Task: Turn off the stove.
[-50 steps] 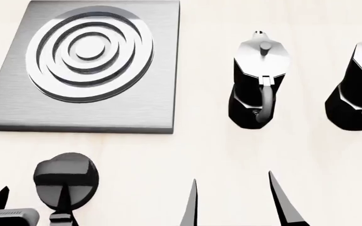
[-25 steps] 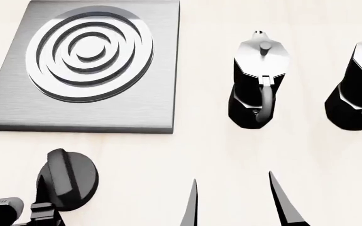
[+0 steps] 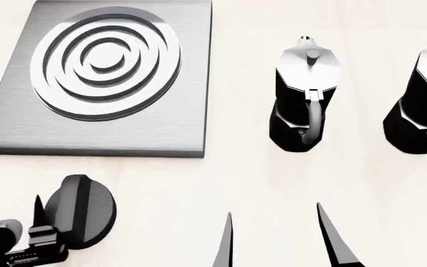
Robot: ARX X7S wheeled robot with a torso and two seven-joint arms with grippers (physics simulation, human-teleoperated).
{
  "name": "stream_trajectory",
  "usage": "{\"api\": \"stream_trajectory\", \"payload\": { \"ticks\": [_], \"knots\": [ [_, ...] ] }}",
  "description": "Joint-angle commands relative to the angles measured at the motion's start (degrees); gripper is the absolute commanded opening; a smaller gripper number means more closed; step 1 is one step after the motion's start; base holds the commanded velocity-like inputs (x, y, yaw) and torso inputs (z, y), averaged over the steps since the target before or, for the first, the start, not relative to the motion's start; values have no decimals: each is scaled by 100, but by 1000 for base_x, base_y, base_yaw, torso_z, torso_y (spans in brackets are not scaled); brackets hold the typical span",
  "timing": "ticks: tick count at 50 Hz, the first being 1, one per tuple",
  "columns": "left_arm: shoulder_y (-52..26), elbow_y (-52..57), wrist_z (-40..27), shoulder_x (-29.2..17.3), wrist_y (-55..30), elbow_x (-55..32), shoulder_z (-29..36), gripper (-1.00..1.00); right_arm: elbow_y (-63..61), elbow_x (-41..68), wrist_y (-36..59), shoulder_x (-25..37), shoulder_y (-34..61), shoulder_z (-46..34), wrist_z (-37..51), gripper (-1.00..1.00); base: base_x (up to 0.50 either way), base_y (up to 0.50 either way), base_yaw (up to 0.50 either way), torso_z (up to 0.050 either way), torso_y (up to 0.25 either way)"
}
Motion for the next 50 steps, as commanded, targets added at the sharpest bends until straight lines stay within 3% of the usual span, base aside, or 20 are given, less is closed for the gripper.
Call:
{"api": "stream_trajectory", "payload": {
  "ticks": [1, 32, 50],
  "knots": [
    [16, 93, 9, 71, 90, 121, -162, 100, 103, -67, -59, -97, 26, 138, -134, 100, 0, 0, 0, 0, 0],
    [487, 1632, 34, -407, 45, -35, -194, 100, 89, -175, -210, -52, 76, 72, -90, 100, 0, 0, 0, 0, 0],
    [401, 2664, 11, -619, -144, -339, -263, 100, -357, -216, 436, -59, 679, 85, -169, 100, 0, 0, 0, 0, 0]
  ]
}}
